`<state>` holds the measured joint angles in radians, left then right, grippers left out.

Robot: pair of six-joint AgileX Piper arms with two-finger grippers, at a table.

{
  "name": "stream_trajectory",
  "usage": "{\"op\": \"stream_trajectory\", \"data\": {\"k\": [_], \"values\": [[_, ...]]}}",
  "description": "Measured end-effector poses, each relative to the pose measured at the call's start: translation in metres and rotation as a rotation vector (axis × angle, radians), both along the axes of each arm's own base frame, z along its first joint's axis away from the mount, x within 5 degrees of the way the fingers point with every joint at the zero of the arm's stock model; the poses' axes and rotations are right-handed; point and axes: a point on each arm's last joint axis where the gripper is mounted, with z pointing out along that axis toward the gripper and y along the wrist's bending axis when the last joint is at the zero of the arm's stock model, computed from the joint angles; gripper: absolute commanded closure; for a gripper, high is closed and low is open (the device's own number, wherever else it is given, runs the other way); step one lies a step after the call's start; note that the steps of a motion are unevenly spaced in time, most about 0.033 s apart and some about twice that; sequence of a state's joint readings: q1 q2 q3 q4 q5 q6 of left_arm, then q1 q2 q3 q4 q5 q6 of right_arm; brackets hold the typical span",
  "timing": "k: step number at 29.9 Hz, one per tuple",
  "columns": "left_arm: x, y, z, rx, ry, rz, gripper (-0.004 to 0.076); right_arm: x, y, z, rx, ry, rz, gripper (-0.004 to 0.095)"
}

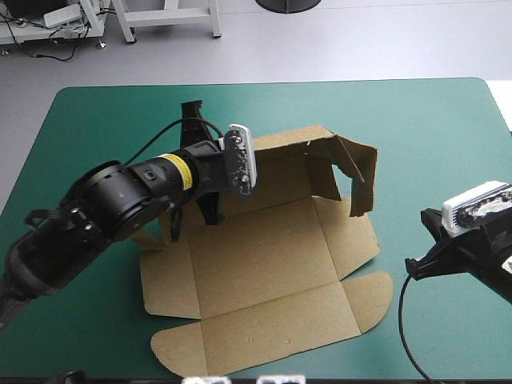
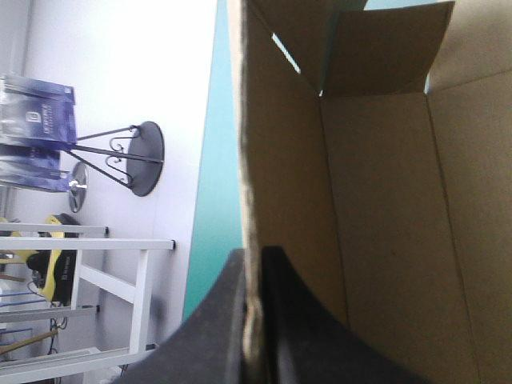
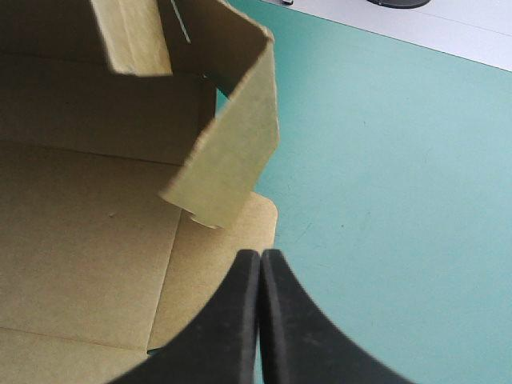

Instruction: Fold the box

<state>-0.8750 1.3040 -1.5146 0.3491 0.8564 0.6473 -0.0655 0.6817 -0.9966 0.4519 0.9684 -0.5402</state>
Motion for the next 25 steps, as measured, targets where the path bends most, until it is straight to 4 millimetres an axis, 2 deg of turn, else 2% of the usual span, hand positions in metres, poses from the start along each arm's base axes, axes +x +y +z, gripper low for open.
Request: {"op": "stream_trajectory", "data": {"k": [4,6,15,20,25], "values": [[-0.013,0.015,0.014,-0.044,-0.025,-0.003,0.0708,0.0,0.0,0.0,0.001,-0.002,0.0,0.0928],[-0.014,0.016,0.014,-0.042,-0.026,-0.004,0.0708,0.0,0.0,0.001,0.001,-0.004,-0.001,0.0928],[0.0,-0.003,-0.034,0.071,0.021,-0.046,0.0707,0.0,0.0,0.0,0.0,0.006,0.003,0.0928],[0.002,-0.006,-0.037,0.076,-0.021,-0.085,0.0707,0.0,0.0,0.0,0.001,0.0,0.001,0.0928],[0.017,-0.001,-0.042,0.044,0.008,-0.052,0.0707,0.005,-0.001,0.0,0.003,-0.007,-0.008,0.0928]]}}
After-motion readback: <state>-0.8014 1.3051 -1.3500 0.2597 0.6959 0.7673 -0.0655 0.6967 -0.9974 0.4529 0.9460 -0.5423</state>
